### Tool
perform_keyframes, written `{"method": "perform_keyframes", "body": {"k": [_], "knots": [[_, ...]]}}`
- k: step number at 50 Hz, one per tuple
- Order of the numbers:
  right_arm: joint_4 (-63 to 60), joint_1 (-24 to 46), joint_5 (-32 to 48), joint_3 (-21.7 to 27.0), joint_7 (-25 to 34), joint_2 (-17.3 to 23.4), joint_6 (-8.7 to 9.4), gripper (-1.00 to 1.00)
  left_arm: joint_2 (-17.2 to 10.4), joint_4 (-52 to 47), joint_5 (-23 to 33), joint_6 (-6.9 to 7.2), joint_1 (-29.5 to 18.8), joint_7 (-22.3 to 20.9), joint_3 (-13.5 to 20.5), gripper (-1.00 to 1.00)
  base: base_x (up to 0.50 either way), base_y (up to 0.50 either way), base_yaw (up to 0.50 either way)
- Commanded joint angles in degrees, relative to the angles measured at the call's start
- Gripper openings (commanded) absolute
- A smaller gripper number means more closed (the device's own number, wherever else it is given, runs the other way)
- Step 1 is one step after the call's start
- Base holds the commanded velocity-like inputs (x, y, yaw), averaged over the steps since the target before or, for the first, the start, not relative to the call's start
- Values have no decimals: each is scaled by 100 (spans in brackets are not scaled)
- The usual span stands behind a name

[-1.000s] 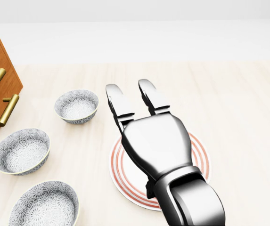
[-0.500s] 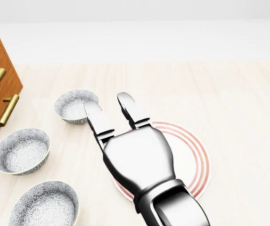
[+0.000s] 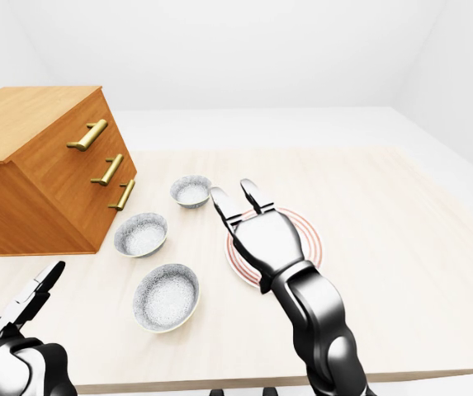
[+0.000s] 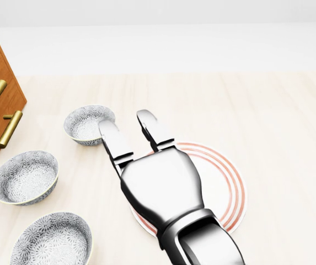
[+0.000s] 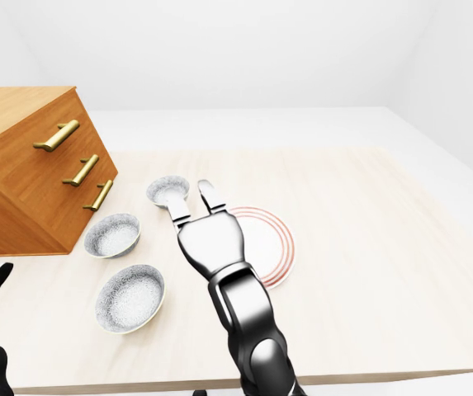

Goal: Put the bowl at the front on the plate.

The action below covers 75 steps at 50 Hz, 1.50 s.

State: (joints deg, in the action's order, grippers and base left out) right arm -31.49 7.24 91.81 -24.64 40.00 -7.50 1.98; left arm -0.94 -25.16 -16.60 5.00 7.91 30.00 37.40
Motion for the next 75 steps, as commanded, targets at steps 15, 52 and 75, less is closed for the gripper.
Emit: {"method": "perform_keyframes", "body": {"k": [15, 52, 75], "knots": [[910, -10, -98, -275, 0, -262, -445, 100, 7, -43, -17, 0, -2, 0, 11, 100, 0, 0, 0], [2373, 83, -437, -1035, 0, -732, -698, 100, 14, -77, 12, 0, 20, 0, 15, 100, 0, 0, 0], [2933, -140, -486, -1395, 0, -800, -698, 100, 26, -26, 35, 0, 20, 0, 9, 100, 0, 0, 0]]}}
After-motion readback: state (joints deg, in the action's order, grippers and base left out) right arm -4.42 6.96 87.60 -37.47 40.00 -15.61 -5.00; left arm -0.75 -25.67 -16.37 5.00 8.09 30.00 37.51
